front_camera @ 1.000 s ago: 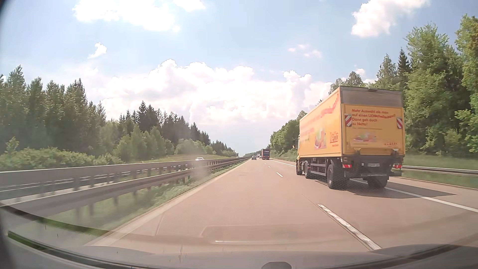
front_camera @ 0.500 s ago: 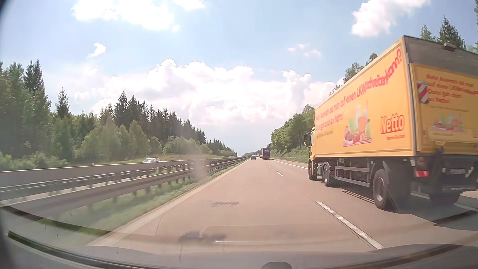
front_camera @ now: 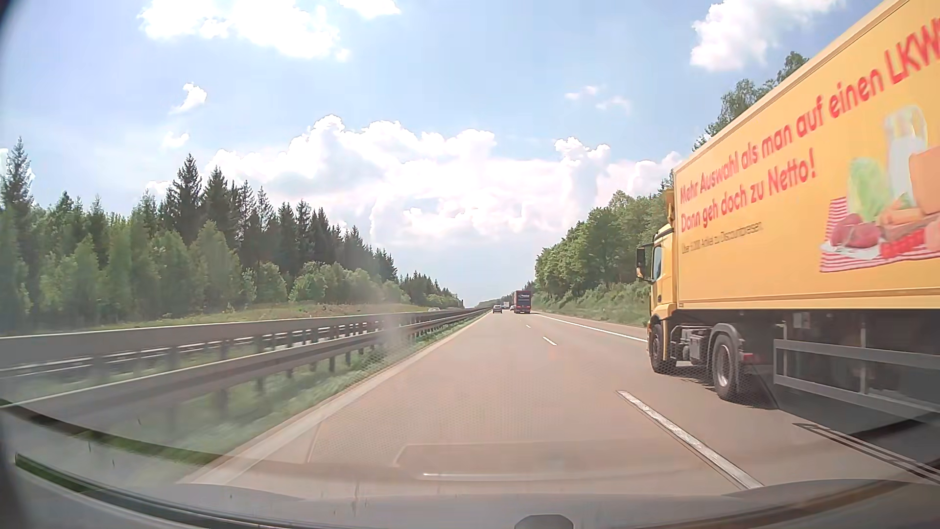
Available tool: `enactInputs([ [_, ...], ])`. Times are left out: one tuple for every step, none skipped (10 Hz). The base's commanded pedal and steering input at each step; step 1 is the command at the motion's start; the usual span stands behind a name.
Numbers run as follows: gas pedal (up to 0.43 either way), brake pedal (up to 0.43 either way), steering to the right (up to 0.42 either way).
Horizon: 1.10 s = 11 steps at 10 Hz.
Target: Follow the waypoints while adhering to traffic rules and regulations
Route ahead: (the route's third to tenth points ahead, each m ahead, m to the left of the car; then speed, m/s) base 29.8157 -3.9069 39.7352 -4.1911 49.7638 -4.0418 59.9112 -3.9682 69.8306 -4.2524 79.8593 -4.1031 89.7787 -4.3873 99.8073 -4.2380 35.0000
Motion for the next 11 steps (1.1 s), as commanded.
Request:
enactInputs([
  [0.378, 0.0, -0.001],
  [0.378, 0.0, -0.001],
  [0.378, 0.0, 0.0],
  [0.378, 0.0, -0.001],
  [0.378, 0.0, -0.001],
  [0.378, 0.0, -0.001],
  [0.378, 0.0, -0.001],
  [0.378, 0.0, -0.001],
  [0.378, 0.0, 0.0],
  [0.378, 0.0, -0.001],
  [0.378, 0.0, -0.001],
])
